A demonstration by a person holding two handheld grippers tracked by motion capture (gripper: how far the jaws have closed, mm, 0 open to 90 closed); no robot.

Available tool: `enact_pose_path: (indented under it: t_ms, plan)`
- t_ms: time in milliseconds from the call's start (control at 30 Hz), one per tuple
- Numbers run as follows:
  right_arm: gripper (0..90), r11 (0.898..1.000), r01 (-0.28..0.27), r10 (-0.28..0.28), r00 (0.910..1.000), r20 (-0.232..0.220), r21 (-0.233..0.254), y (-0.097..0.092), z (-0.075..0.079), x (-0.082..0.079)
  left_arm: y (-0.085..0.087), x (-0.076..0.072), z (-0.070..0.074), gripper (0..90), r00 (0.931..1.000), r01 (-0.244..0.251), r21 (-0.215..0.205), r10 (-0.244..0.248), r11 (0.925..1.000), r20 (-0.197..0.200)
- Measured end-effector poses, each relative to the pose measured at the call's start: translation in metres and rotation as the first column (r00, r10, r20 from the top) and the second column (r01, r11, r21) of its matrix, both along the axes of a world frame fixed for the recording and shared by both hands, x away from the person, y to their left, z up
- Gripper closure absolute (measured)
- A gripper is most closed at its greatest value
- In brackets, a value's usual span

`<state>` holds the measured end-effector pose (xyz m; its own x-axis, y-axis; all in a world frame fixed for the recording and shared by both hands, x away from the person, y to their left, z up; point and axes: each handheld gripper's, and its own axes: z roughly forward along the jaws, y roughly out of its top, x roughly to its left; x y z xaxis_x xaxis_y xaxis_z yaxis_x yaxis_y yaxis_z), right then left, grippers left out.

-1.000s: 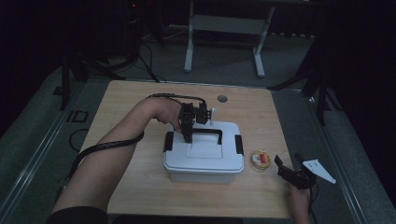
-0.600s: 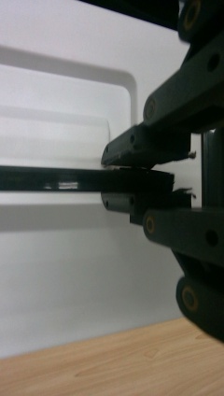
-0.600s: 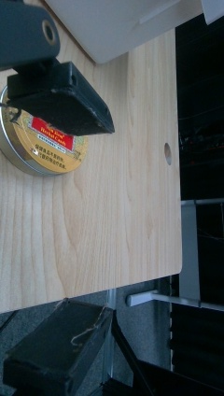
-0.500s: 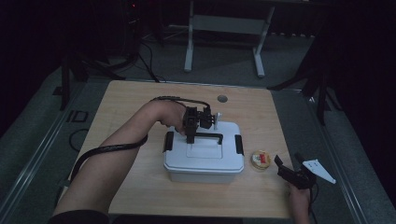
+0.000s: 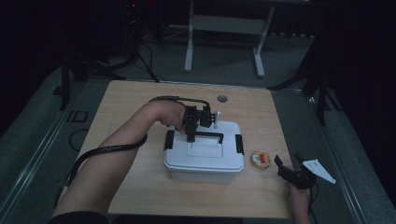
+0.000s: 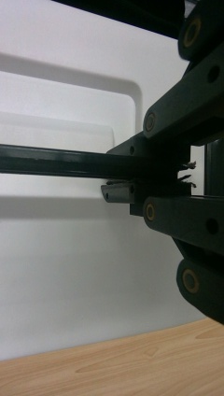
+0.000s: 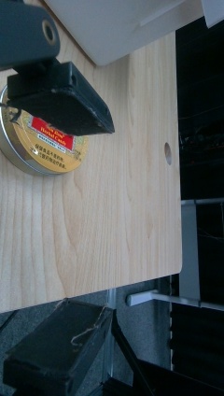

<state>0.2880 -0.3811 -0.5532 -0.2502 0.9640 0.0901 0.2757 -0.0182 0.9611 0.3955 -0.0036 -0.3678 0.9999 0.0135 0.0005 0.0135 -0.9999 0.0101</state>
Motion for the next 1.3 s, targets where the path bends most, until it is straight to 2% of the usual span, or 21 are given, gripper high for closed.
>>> enact_pose_path:
  t_ms: [133,467,600,800,1033,1300]
  plan:
    - [10.5,1.000,0.000,0.000,1.0000,0.000,0.000,0.000,0.000,0.000,-0.001,0.000,0.004,83.6,1.0000,0.002,0.003,-0.002,1.0000,0.001]
    - [10.5,1.000,-0.001,0.001,1.0000,-0.001,-0.003,0.000,0.000,0.000,0.003,-0.002,0.021,83.6,0.9999,-0.001,-0.023,0.001,0.9997,0.010]
    - [10.5,1.000,-0.001,0.001,1.0000,-0.002,-0.004,0.000,0.000,0.000,0.007,-0.002,0.029,83.6,0.9994,-0.015,-0.030,0.016,0.9994,0.030]
    - [10.5,1.000,-0.002,0.002,1.0000,-0.002,-0.007,0.001,0.000,0.000,0.015,-0.005,0.043,83.6,0.9991,-0.012,-0.045,0.013,0.9989,0.040]
    - [10.5,1.000,-0.002,0.002,1.0000,-0.006,-0.008,0.001,0.000,0.000,0.027,-0.007,0.048,83.6,0.9991,-0.025,-0.042,0.026,0.9988,0.033]
    - [10.5,1.000,-0.004,0.003,0.9999,-0.010,-0.010,0.002,0.000,0.001,0.048,-0.007,0.054,83.6,0.9982,-0.052,-0.051,0.053,0.9973,0.026]
